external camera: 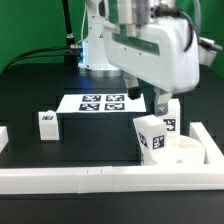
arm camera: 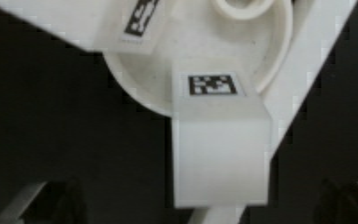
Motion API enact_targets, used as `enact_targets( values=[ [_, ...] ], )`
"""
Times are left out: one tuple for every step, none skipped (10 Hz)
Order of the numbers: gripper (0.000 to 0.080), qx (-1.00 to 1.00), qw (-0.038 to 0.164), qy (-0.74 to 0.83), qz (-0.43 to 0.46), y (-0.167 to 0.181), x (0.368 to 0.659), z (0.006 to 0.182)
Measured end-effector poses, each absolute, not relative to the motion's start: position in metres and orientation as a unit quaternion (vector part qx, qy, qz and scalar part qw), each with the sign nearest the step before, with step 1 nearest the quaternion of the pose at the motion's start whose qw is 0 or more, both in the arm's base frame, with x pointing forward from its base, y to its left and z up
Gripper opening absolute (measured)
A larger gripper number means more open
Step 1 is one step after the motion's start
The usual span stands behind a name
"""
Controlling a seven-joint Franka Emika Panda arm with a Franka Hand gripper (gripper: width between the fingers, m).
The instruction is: Assemble stool
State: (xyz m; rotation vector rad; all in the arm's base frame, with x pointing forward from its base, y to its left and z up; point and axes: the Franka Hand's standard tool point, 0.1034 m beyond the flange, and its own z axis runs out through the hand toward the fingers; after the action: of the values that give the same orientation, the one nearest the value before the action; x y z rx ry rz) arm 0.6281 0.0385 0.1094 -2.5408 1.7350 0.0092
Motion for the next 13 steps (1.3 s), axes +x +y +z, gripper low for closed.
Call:
enact_targets(
  values=[
    [0.0649, -0.826, 0.032, 0.563, 0.003, 0.039, 0.628, 0.109],
    [0.0649, -0.826, 0.032, 0.563, 0.003, 0.039, 0.628, 0.109],
    [0.0649, -0.826, 0.032, 0.563, 0.003, 0.039, 0.628, 0.108],
    [0.0649, -0.826, 0.032, 0.563, 0.003, 0.039, 0.628, 0.108],
    [0.0649, -0.833, 0.033, 0.552, 0.002, 0.038, 0.627, 0.109],
    [0.0649, -0.859, 0.044, 0.510, -0.004, 0.027, 0.622, 0.111],
    [0.0649, -0.861, 0.051, 0.506, -0.001, 0.015, 0.610, 0.114],
    [0.0649, -0.878, 0.053, 0.475, -0.001, 0.004, 0.602, 0.118],
    [0.0649, -0.915, 0.054, 0.400, -0.011, -0.011, 0.595, 0.117],
    [0.0649, -0.930, 0.050, 0.364, -0.025, -0.020, 0.590, 0.111],
    [0.0649, -0.934, 0.048, 0.353, -0.024, -0.012, 0.591, 0.109],
    [0.0649, -0.949, 0.048, 0.312, -0.026, -0.010, 0.591, 0.109],
    [0.0649, -0.959, 0.046, 0.277, -0.028, -0.013, 0.591, 0.108]
  ],
)
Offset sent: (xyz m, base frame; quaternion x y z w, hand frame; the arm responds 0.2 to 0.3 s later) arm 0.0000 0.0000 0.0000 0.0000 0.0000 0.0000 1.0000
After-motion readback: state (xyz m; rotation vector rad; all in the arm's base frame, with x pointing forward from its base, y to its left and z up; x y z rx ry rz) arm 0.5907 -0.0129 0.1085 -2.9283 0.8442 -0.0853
